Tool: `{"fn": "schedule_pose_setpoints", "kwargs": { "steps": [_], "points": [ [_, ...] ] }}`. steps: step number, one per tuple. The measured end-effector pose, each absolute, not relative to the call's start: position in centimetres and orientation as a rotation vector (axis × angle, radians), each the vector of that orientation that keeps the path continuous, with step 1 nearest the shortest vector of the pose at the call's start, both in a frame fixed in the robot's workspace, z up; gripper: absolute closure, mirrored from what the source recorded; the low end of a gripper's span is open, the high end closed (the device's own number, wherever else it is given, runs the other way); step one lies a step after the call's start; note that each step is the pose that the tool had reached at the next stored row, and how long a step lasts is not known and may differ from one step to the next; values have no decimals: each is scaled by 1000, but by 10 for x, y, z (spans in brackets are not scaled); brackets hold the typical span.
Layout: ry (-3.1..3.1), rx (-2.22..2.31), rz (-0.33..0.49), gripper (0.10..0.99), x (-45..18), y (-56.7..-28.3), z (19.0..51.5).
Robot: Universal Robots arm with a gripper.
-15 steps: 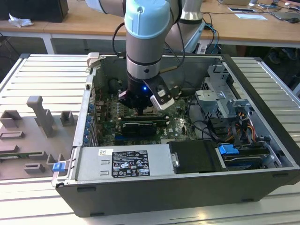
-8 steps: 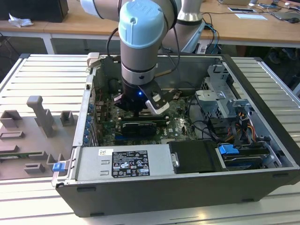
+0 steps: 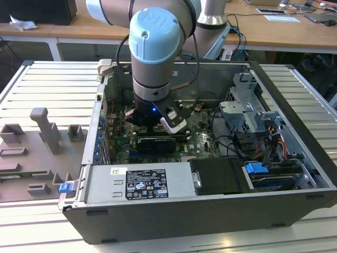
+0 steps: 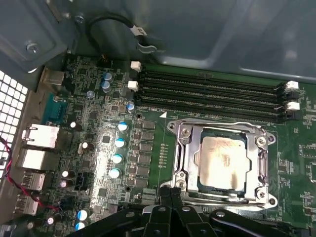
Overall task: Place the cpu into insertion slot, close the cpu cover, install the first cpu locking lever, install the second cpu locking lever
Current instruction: 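Install the second cpu locking lever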
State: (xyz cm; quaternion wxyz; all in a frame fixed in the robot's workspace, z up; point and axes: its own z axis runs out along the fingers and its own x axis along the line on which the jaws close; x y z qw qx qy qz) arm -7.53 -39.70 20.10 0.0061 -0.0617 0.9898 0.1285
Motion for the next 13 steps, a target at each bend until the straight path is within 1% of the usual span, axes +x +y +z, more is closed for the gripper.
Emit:
{"fn": "schedule_pose_setpoints", "kwargs": {
  "steps": [5,9,13],
  "points": [
    [3091,-195,439,980,-76,-397,197],
    [3089,-195,449,980,-78,-397,196],
    [3089,-195,450,980,-78,-397,208]
  ]
}}
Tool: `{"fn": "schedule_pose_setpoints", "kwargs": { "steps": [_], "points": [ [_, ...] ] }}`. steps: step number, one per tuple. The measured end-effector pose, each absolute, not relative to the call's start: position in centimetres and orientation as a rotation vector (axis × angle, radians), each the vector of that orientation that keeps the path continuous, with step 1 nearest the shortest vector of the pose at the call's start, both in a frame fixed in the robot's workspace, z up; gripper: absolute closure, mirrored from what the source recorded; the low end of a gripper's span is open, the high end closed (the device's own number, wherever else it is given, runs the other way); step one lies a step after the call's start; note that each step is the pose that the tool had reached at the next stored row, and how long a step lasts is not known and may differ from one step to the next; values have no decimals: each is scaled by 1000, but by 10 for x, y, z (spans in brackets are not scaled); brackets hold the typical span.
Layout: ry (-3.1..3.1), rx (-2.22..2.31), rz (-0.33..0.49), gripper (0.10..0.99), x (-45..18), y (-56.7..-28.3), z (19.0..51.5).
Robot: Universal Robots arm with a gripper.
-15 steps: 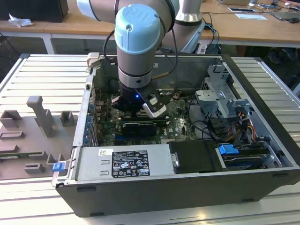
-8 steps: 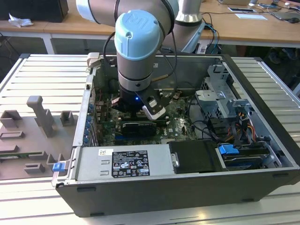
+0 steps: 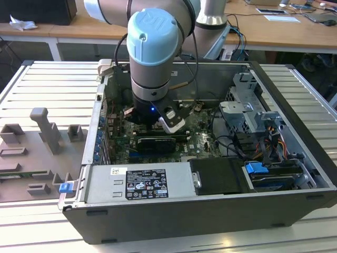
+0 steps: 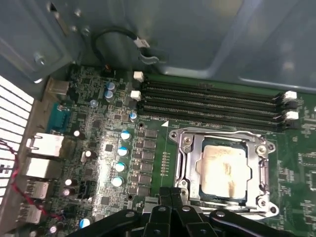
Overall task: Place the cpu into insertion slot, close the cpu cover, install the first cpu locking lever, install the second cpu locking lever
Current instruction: 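Install the second cpu locking lever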
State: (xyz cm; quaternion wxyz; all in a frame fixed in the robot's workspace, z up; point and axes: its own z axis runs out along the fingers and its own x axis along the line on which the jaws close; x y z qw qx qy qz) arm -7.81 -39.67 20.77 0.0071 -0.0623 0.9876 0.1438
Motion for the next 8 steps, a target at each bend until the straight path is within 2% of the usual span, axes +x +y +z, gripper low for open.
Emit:
{"fn": "schedule_pose_setpoints", "kwargs": {
  "steps": [8],
  "points": [
    [3089,-195,450,980,-78,-396,216]
  ]
}}
